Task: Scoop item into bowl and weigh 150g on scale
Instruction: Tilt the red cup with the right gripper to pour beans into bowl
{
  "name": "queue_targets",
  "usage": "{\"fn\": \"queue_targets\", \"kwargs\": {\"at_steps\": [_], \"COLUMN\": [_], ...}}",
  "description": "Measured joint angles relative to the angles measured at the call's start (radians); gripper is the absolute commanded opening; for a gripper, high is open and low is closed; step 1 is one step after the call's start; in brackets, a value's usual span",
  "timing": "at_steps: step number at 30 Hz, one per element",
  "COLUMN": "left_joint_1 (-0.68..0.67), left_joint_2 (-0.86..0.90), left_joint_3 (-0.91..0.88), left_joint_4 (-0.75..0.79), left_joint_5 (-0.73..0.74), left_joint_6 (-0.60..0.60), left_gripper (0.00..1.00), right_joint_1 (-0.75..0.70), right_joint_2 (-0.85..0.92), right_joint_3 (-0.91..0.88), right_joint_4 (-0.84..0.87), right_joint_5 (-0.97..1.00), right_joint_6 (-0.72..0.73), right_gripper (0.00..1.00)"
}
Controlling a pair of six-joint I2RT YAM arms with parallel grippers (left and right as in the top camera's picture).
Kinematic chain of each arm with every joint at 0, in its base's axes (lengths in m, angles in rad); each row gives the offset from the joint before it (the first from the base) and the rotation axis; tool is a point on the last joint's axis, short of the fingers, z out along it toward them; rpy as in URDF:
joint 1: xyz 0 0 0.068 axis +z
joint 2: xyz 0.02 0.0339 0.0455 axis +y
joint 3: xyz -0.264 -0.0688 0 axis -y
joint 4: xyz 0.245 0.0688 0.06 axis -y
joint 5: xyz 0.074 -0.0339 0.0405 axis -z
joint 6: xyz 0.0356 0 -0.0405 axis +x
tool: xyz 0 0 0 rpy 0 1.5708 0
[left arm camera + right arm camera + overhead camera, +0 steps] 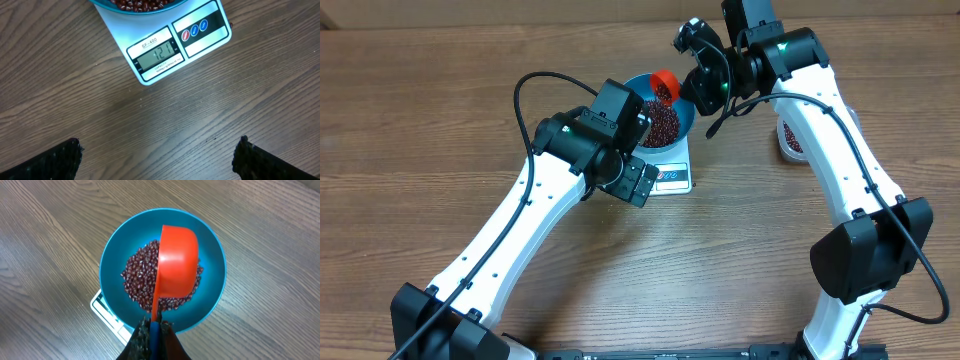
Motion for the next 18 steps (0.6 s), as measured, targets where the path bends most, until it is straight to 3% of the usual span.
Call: {"fn": "queue_targets", "kwargs": {"at_steps": [11, 18], "left_joint_1": [0.0, 0.0], "left_joint_2": [0.0, 0.0], "left_joint_3": [0.0, 0.0], "left_joint_4": [0.0, 0.0], "left_joint_5": [0.0, 0.0], "left_joint_6": [0.0, 0.0], "left_gripper": [1.0, 1.0], "right_joint_1": [0.0, 0.014], "right_joint_2": [0.0, 0.0], "right_joint_3": [0.0, 0.0], "right_joint_4": [-0.01, -0.06], "right_joint_5": [0.003, 0.005], "right_joint_6": [-0.008, -0.109], "right_gripper": [0.04, 0.04]}}
